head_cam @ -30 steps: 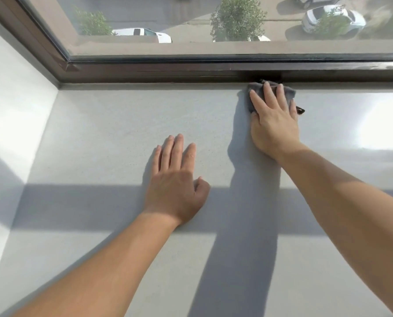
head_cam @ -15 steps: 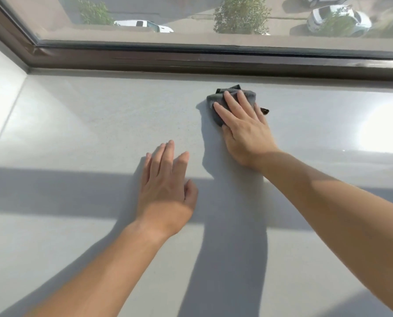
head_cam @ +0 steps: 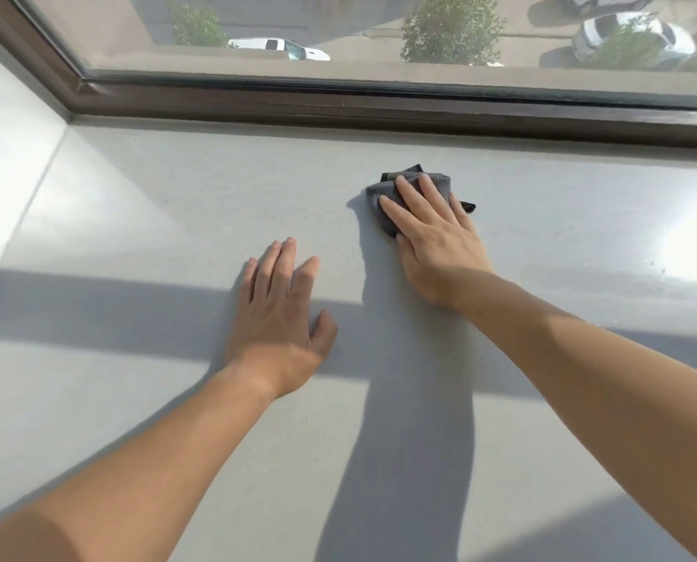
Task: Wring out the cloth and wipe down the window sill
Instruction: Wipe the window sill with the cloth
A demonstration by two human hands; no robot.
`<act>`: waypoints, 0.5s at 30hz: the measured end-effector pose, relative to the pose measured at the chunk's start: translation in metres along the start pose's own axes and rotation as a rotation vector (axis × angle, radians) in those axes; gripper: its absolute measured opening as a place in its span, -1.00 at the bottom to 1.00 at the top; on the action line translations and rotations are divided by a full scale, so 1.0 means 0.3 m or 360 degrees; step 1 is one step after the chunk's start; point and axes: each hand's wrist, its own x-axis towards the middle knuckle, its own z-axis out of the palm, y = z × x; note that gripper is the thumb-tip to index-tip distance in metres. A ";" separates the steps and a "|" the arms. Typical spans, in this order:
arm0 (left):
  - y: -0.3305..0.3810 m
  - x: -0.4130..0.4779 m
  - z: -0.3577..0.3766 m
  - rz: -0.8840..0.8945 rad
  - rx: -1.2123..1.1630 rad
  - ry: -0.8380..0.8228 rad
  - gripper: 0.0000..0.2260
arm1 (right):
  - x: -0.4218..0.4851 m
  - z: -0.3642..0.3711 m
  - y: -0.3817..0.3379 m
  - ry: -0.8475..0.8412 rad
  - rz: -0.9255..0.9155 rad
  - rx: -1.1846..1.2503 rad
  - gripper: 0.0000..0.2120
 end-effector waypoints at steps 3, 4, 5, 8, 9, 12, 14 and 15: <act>-0.008 -0.003 0.004 -0.0013 0.0006 0.0010 -0.40 | 0.009 -0.044 0.101 0.0145 0.0471 0.0057 -0.49; -0.009 -0.003 0.004 -0.0017 0.0005 0.0018 -0.40 | 0.004 -0.044 0.093 0.0168 0.0599 0.0060 -0.49; -0.008 -0.005 0.004 -0.0020 0.0002 0.0022 -0.40 | -0.007 -0.035 0.054 0.0173 0.0662 0.0058 -0.48; -0.003 -0.011 0.000 -0.0016 -0.0001 0.0040 -0.39 | -0.090 0.025 -0.126 0.0157 0.0297 0.0093 -0.47; -0.002 -0.011 -0.002 -0.0015 0.0004 0.0045 -0.38 | -0.125 0.043 -0.164 0.0117 0.0099 0.0098 -0.48; -0.010 -0.014 -0.004 -0.0013 -0.0003 0.0044 -0.38 | -0.142 0.027 -0.116 0.0055 -0.0092 0.0087 -0.50; -0.014 -0.016 0.004 -0.0012 -0.0008 0.0044 -0.40 | -0.123 -0.003 0.000 0.0099 0.0181 0.0061 -0.50; -0.012 -0.018 0.009 -0.0012 -0.0008 0.0046 -0.40 | -0.121 -0.020 0.051 0.0115 0.0361 0.0083 -0.50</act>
